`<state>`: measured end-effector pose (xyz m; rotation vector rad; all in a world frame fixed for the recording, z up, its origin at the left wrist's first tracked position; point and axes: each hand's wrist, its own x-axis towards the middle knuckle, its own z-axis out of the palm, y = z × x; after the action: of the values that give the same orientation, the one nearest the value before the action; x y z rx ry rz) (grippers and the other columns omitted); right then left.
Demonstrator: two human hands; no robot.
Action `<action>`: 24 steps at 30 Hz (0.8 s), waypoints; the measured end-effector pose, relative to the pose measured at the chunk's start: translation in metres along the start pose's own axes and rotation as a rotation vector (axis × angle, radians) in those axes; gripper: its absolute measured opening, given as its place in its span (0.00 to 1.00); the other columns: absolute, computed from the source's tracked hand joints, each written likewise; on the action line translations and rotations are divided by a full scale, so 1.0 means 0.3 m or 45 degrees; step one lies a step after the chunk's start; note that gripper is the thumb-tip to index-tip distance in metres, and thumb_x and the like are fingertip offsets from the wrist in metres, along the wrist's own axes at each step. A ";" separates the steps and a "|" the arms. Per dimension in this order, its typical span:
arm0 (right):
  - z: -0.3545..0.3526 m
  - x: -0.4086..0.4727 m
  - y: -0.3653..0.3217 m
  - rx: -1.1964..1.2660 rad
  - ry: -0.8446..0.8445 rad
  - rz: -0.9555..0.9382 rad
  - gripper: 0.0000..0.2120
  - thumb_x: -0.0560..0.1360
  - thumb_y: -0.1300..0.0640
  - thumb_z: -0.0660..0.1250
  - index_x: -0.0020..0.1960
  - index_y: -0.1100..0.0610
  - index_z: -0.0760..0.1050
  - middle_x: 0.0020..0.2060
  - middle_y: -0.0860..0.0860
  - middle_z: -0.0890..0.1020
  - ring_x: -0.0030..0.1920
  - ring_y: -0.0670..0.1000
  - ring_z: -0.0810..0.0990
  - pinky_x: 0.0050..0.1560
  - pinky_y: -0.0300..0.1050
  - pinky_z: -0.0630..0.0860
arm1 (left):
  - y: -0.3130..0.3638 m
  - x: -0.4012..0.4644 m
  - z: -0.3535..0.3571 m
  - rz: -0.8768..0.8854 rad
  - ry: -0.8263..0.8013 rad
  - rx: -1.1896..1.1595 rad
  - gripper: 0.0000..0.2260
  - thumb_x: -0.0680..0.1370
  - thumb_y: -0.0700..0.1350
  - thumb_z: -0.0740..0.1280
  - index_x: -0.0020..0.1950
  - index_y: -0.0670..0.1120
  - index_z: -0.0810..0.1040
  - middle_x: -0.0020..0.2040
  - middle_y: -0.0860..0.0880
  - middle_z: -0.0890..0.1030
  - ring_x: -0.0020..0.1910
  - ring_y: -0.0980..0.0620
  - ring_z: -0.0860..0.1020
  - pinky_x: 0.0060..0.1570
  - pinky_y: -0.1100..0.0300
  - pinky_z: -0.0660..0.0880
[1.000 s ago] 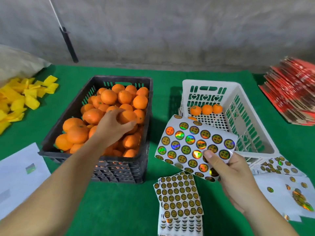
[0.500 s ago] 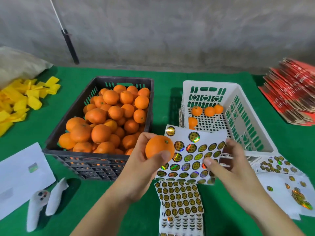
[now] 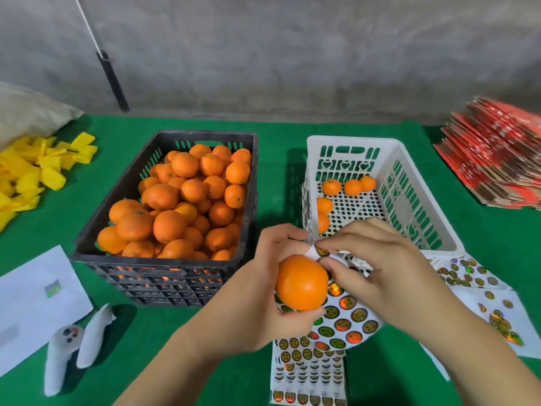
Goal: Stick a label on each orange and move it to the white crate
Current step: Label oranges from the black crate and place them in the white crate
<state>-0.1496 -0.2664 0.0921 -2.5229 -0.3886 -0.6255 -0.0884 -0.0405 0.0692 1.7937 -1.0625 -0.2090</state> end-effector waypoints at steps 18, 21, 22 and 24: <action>0.014 -0.068 -0.068 0.040 0.123 -0.149 0.11 0.82 0.56 0.70 0.62 0.58 0.85 0.53 0.50 0.82 0.52 0.52 0.80 0.50 0.46 0.76 | 0.034 0.030 0.016 -0.136 -0.037 0.169 0.38 0.72 0.55 0.80 0.70 0.67 0.57 0.61 0.62 0.78 0.51 0.56 0.83 0.46 0.55 0.80; 0.001 -0.091 -0.065 -0.007 -0.126 -0.122 0.20 0.82 0.51 0.68 0.72 0.52 0.79 0.59 0.49 0.77 0.57 0.53 0.78 0.50 0.51 0.79 | 0.021 0.042 0.021 -0.189 -0.098 0.135 0.33 0.73 0.51 0.77 0.71 0.66 0.64 0.60 0.58 0.80 0.52 0.54 0.83 0.47 0.52 0.81; -0.003 -0.099 -0.061 -0.064 -0.189 -0.119 0.24 0.80 0.50 0.67 0.76 0.50 0.74 0.61 0.48 0.75 0.59 0.53 0.77 0.49 0.51 0.80 | 0.014 0.044 0.024 -0.206 -0.101 0.080 0.30 0.74 0.49 0.76 0.71 0.64 0.67 0.60 0.58 0.81 0.53 0.53 0.82 0.48 0.53 0.81; 0.000 -0.112 -0.053 -0.156 -0.290 -0.113 0.32 0.77 0.49 0.67 0.80 0.45 0.65 0.66 0.47 0.70 0.62 0.50 0.74 0.45 0.47 0.82 | 0.001 0.047 0.026 -0.260 -0.131 -0.066 0.25 0.75 0.49 0.77 0.69 0.59 0.73 0.59 0.57 0.81 0.55 0.53 0.82 0.51 0.55 0.81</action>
<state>-0.1845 -0.2581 0.0818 -2.7158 -0.5617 -0.4059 -0.0846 -0.0561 0.0699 1.8603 -0.9358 -0.4529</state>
